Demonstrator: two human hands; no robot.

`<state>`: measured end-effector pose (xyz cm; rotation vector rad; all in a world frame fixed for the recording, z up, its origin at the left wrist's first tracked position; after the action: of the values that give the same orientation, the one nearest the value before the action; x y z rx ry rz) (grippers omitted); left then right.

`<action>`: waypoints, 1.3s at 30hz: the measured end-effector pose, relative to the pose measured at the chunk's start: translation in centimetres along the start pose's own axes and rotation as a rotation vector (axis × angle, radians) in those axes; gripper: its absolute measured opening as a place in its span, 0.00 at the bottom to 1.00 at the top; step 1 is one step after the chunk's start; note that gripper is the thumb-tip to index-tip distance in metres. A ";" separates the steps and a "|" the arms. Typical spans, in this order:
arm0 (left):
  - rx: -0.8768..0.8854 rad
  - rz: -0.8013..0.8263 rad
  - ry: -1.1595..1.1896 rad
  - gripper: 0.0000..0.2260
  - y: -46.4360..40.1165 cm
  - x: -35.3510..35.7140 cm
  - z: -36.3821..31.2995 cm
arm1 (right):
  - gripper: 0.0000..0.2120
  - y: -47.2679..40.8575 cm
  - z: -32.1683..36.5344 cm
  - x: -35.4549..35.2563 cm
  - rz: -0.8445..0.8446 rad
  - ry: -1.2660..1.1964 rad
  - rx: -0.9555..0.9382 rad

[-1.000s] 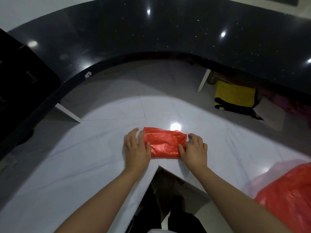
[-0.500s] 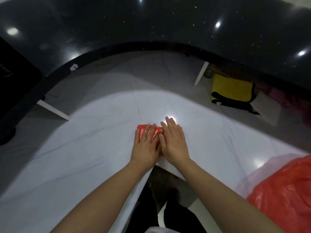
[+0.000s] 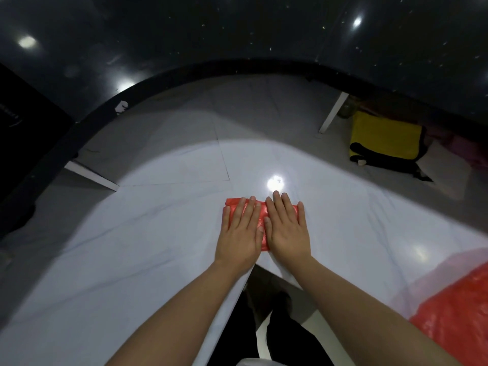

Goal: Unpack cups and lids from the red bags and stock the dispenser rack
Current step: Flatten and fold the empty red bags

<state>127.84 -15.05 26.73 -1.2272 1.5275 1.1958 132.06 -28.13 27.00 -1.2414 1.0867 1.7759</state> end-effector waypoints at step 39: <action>-0.037 0.131 -0.038 0.26 0.0 -3.7 0.4 | 0.20 1.7 -5.1 -4.3 0.046 -0.340 0.019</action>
<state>128.51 -13.90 30.18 -1.1365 1.5841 1.3295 133.66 -33.78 30.52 -0.8663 0.9380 1.9202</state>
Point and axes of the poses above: each hand's wrist, its own y-axis away from the middle knuckle, its own x-axis out of the palm, z = x × y, the point moved 4 cm from there along -y, towards the middle knuckle, and after that the axes turned 7 degrees about z, right-handed, at the moved point
